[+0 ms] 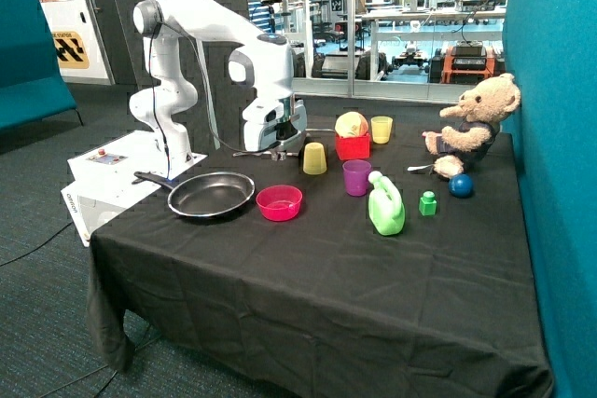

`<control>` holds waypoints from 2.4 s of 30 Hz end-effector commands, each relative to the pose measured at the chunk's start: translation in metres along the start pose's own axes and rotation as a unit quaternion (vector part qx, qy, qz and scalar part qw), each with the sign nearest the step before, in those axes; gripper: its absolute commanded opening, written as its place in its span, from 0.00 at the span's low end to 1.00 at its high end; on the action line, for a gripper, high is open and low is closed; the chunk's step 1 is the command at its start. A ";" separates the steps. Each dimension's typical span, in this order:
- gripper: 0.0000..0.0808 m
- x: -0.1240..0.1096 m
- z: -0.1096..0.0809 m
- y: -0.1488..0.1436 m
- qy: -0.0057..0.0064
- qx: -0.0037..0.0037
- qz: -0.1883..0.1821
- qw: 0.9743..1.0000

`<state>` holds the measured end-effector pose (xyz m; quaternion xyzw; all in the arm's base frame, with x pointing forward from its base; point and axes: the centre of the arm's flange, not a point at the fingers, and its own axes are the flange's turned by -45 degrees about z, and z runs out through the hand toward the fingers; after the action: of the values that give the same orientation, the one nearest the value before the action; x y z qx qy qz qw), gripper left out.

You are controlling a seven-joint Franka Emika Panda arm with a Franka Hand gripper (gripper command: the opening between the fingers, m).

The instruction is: Roll the dices in the bowl

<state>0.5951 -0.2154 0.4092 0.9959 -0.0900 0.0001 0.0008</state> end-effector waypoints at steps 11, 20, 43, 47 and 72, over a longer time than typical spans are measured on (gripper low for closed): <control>0.00 0.015 0.011 0.017 0.000 0.001 0.012 1.000; 0.13 0.014 0.019 0.015 0.000 0.001 0.008 1.000; 0.78 0.008 0.019 0.014 0.000 0.001 0.000 1.000; 0.75 0.003 0.018 0.010 0.000 0.001 -0.007 1.000; 0.49 -0.041 -0.009 -0.043 0.000 0.001 -0.084 0.996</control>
<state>0.5738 -0.1904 0.4067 0.9994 -0.0352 0.0011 -0.0016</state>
